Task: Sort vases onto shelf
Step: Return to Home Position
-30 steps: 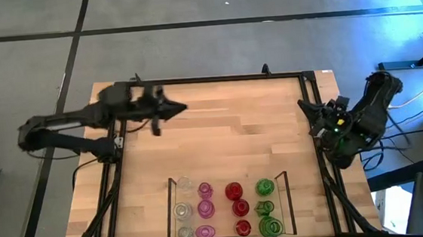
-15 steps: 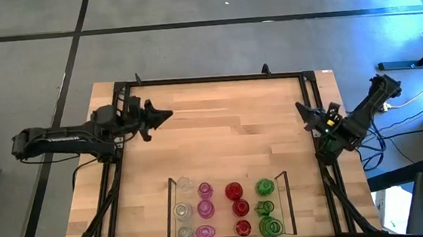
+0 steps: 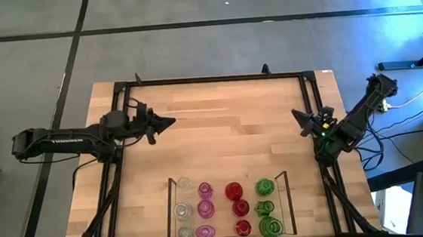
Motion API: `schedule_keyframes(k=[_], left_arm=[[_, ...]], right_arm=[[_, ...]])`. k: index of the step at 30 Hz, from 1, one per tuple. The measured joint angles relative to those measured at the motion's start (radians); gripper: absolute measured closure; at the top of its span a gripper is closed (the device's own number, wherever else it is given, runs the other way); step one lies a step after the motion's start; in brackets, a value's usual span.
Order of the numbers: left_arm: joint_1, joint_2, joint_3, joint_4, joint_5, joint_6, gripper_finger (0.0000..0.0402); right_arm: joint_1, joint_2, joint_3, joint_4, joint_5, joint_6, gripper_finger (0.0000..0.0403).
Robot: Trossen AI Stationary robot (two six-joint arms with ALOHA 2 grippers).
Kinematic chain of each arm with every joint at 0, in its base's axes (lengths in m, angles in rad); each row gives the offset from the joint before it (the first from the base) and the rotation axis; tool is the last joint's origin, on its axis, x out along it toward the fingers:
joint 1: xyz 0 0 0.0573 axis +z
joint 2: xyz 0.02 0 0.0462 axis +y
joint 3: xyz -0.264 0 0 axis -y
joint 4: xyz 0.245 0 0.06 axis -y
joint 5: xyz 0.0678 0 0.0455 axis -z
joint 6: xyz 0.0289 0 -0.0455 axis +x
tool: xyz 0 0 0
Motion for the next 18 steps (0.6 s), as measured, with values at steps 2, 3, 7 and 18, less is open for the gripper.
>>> schedule_keyframes(k=[2,3,7,18], left_arm=[[0.0,0.0,0.0,-0.047,-0.032,0.038,0.0401],[0.0,0.0,0.0,-0.08,-0.046,0.048,0.0401],[0.001,0.001,-0.001,-0.194,-0.045,0.028,0.0401],[0.0,0.001,-0.309,0.295,0.011,-0.082,0.0401]], right_arm=[[-0.019,-0.001,0.0,-0.022,0.027,-0.001,0.0403],[-0.03,-0.002,0.0,-0.035,0.03,-0.001,0.0403],[-0.071,-0.002,0.0,-0.06,-0.03,0.0,0.0403],[-0.107,-0.002,-0.082,0.001,-0.183,0.033,0.0403]])
